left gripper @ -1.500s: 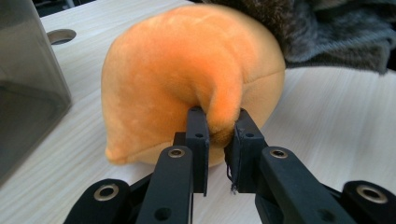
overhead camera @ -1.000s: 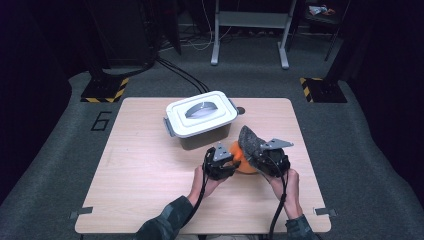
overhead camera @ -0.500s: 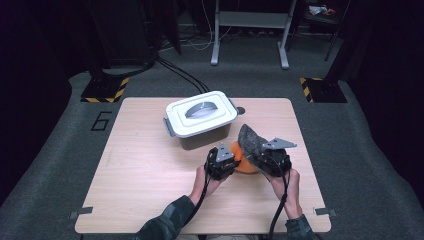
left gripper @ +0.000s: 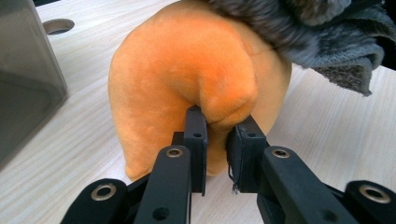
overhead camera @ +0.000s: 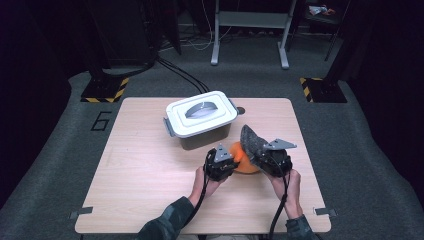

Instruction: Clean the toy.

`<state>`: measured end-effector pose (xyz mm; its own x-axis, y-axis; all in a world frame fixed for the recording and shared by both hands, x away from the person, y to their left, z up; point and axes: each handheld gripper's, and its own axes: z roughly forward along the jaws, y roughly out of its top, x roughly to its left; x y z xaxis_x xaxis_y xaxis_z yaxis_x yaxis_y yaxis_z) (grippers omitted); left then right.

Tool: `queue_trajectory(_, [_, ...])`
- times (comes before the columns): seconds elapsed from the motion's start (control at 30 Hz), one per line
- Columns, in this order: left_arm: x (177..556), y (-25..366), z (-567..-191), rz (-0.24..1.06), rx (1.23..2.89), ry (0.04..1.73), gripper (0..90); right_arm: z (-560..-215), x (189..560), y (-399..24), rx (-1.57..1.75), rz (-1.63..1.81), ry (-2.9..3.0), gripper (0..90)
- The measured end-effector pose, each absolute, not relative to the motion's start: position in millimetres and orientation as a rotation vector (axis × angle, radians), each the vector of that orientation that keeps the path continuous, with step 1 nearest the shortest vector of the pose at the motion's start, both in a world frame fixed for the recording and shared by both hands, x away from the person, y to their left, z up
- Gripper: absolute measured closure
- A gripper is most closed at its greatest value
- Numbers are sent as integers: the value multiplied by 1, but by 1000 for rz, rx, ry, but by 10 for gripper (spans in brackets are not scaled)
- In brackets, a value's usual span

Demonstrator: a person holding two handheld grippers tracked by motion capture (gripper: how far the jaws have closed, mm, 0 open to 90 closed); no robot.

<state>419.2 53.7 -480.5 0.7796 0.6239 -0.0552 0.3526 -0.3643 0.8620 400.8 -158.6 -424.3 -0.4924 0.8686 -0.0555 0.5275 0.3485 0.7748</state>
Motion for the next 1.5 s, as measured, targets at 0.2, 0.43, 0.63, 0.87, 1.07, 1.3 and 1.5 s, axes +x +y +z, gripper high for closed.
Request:
queue_trajectory(0.2, [421, 55, -481, 346, 1990, 737, 789, -432, 405, -172, 1280, 968, 2121, 788])
queue_trajectory(0.43, [423, 58, -482, 337, 1986, 745, 789, -445, 413, -188, 1374, 954, 2097, 787])
queue_trajectory(0.63, [425, 59, -481, 328, 1990, 750, 788, -462, 423, -201, 1459, 928, 2092, 787])
queue_trajectory(0.87, [427, 62, -481, 315, 1983, 763, 788, -480, 433, -210, 1560, 891, 2101, 786])
queue_trajectory(1.07, [428, 63, -481, 318, 1977, 768, 788, -461, 422, -213, 1509, 955, 2062, 786])
queue_trajectory(1.3, [427, 61, -480, 319, 1982, 758, 787, -420, 400, -188, 1327, 1063, 2075, 785])
queue_trajectory(1.5, [427, 61, -479, 314, 1985, 750, 786, -411, 397, -156, 1224, 1070, 2149, 784])
